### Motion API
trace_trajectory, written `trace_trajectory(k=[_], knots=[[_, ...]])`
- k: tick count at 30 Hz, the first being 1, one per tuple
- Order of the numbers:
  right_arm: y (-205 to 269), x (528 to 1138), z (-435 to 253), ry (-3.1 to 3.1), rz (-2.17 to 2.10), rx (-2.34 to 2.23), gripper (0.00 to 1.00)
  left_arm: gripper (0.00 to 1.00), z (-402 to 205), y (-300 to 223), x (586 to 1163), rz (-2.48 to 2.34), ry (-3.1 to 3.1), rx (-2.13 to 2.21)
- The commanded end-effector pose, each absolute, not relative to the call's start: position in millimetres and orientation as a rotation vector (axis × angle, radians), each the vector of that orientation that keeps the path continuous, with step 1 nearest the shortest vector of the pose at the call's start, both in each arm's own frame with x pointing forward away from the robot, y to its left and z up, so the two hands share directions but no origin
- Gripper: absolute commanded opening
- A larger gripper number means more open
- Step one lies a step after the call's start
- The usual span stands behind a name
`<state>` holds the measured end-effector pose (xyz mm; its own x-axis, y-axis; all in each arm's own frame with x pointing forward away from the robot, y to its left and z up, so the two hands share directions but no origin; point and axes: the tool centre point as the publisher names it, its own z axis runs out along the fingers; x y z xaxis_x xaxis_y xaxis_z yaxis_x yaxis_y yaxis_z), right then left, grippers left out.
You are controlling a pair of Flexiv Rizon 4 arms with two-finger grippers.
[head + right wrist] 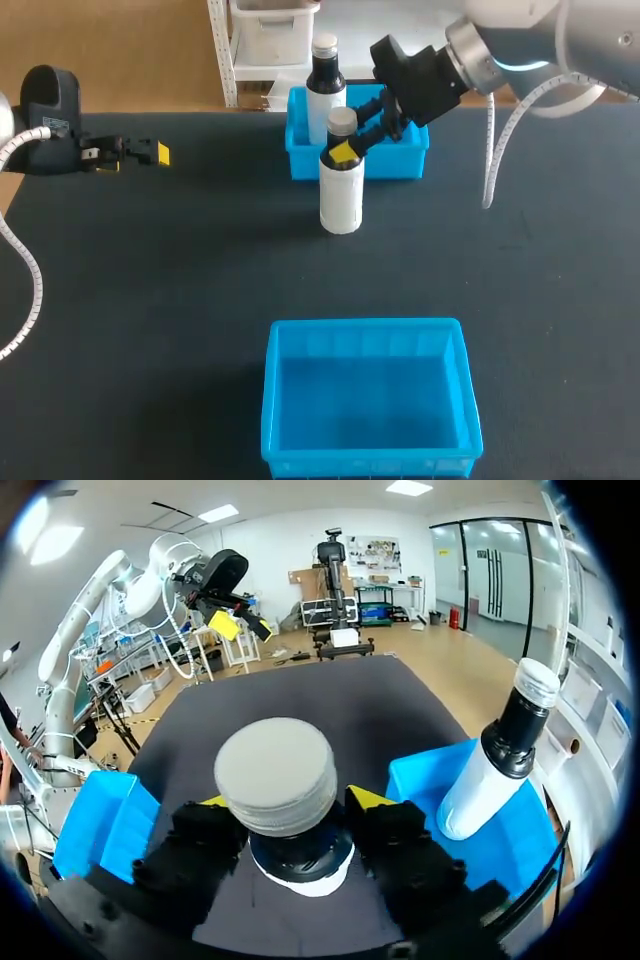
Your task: Pick up the bottle, and place it in the far bin if it is heavy, or in the near bin if it is light.
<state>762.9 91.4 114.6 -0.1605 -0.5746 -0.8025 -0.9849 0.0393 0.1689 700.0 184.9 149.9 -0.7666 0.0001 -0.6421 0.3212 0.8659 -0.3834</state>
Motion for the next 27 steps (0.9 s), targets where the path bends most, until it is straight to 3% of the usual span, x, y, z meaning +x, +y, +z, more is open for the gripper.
trace_trajectory(k=[1,3,6,10,27], knots=[[91,762,114,1.787,0.999,-1.577,0.45,1.0,150,185,700,-0.636,2.374,0.231],[91,762,114,1.786,1.0,-1.577,0.43,1.0,150,185,700,-0.636,2.374,0.231],[90,761,116,1.784,0.999,-1.575,0.31,1.0,150,185,700,-0.636,2.374,0.231],[87,760,121,1.781,0.986,-1.574,0.0,1.0,150,185,700,-0.636,2.374,0.231],[42,760,178,1.78,0.847,-1.536,0.0,1.0,150,185,700,-0.636,2.374,0.231]])
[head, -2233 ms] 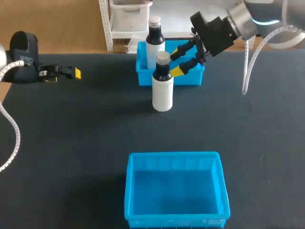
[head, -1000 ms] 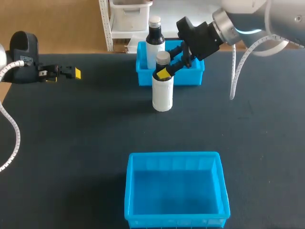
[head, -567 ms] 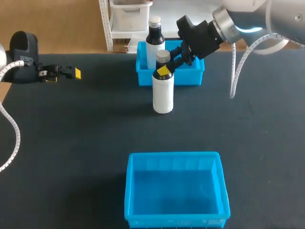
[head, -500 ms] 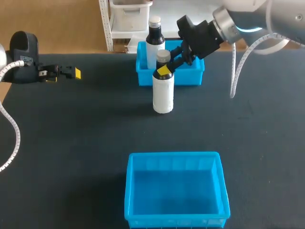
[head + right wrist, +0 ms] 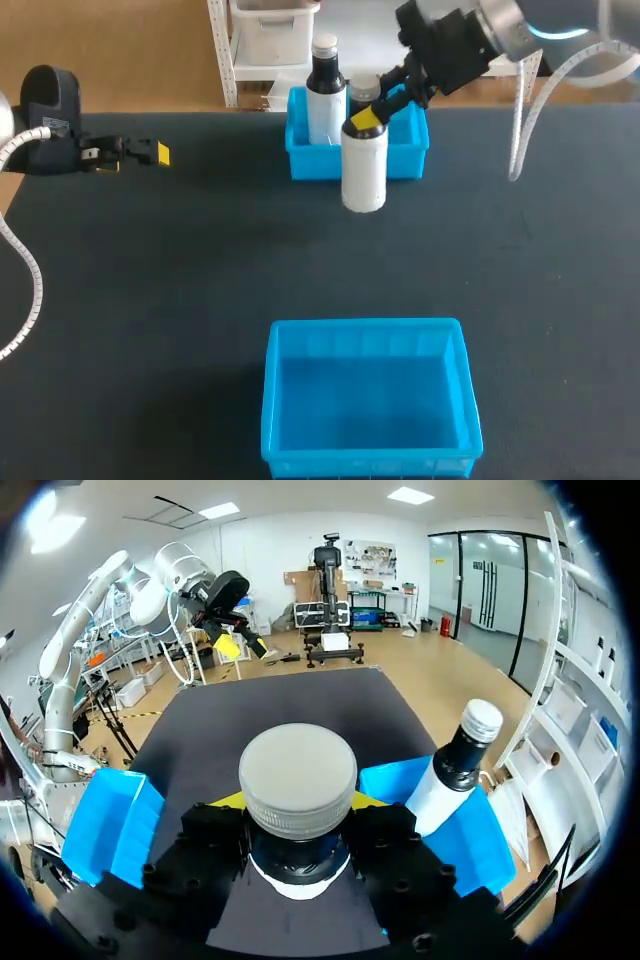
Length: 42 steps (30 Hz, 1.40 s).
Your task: Pick up the bottle, and place it in the far bin if it is heavy, or in the near bin if it is light.
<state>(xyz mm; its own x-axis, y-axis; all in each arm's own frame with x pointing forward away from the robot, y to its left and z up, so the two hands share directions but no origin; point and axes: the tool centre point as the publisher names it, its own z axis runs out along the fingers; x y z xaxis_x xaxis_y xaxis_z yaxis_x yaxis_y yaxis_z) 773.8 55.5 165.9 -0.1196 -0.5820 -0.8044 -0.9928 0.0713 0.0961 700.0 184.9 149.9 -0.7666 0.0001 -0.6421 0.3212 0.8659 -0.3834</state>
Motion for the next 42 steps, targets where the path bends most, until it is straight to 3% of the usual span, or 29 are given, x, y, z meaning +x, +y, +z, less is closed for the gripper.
trace_trajectory(k=[1,28,42], knots=[[40,761,181,1.783,0.839,-1.533,0.0,1.0,150,185,700,-0.636,2.374,0.231],[-77,759,205,1.89,0.723,-1.359,0.0,1.0,150,185,700,-0.636,2.374,0.231],[-117,714,217,1.905,0.685,-1.38,0.0,1.0,150,185,700,-0.636,2.374,0.231]])
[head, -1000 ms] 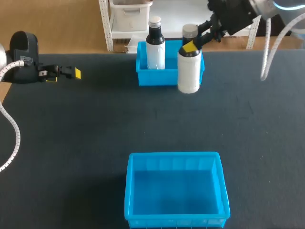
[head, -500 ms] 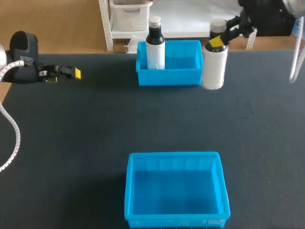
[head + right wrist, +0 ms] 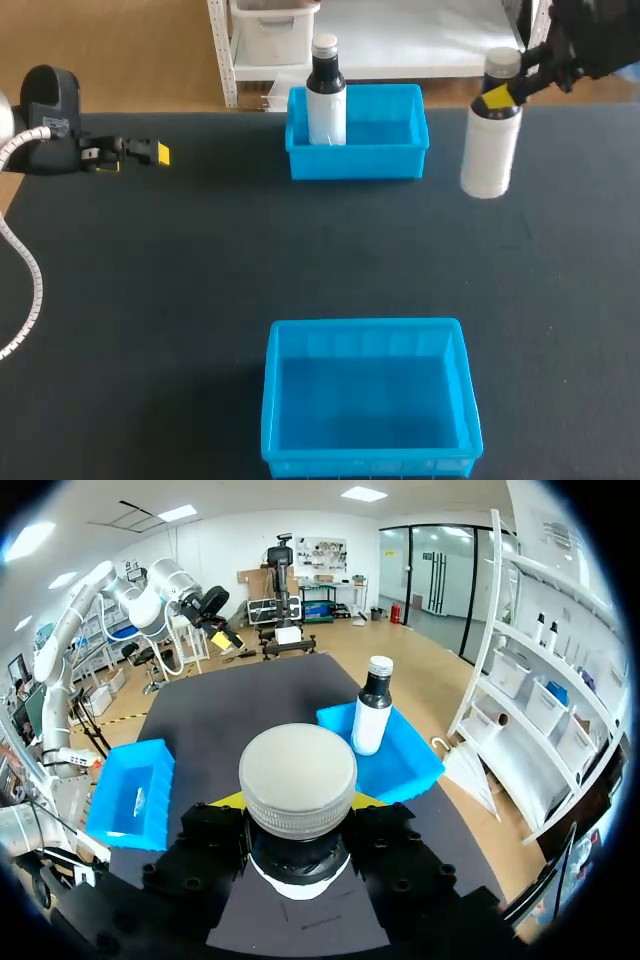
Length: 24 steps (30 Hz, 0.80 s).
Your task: Pick up the bottle, and place it in the far bin if it is heavy, or in the near bin if it is light.
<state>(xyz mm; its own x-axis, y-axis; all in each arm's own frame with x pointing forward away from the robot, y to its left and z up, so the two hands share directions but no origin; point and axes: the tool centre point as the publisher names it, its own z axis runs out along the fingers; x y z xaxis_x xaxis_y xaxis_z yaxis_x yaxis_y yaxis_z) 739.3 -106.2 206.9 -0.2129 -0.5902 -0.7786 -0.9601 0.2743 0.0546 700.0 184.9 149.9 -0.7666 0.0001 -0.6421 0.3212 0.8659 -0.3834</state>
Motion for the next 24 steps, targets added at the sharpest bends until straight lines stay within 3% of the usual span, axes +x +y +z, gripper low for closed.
trace_trajectory(k=[1,13,24], knots=[[-119,709,218,1.907,0.682,-1.388,0.0,1.0,150,185,700,-0.636,2.374,0.231],[-101,631,256,1.873,0.674,-1.458,0.0,1.0,150,185,700,-0.636,2.374,0.231],[-21,545,272,1.818,0.72,-1.487,0.0,1.0,150,185,700,-0.636,2.374,0.231]])
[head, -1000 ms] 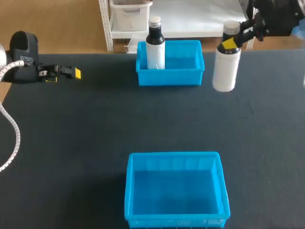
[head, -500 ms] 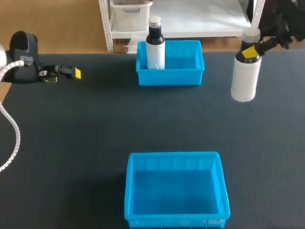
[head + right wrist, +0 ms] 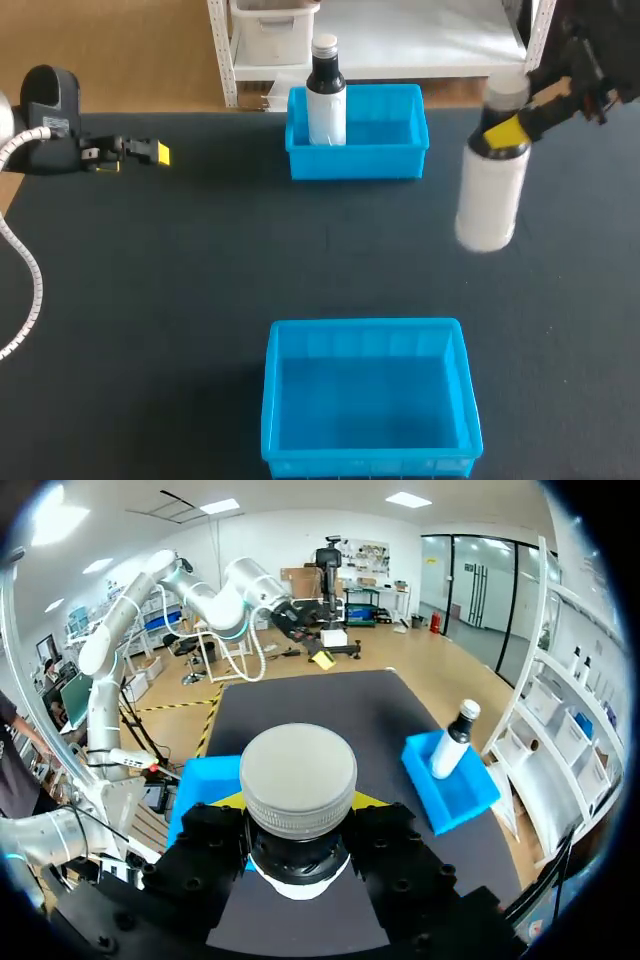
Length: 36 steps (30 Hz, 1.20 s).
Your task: Pick up the bottle, and place it in the far bin if it is heavy, or in the near bin if it is light.
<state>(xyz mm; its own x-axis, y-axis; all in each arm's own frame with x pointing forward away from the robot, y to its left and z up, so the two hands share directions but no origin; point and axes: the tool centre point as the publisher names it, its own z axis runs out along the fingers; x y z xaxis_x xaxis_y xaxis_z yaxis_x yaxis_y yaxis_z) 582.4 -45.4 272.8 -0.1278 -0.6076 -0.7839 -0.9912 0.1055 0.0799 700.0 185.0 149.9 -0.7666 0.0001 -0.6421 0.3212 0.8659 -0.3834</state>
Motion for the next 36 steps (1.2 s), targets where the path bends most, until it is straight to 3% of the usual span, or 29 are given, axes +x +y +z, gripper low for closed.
trace_trajectory(k=[1,18,36], knots=[[-13,538,272,1.812,0.727,-1.493,0.0,1.0,150,185,700,-0.636,2.374,0.231],[78,464,233,1.678,0.897,-1.651,0.0,1.0,150,185,700,-0.636,2.374,0.231],[103,458,173,1.584,1.025,-1.74,0.0,1.0,150,185,700,-0.636,2.374,0.231]])
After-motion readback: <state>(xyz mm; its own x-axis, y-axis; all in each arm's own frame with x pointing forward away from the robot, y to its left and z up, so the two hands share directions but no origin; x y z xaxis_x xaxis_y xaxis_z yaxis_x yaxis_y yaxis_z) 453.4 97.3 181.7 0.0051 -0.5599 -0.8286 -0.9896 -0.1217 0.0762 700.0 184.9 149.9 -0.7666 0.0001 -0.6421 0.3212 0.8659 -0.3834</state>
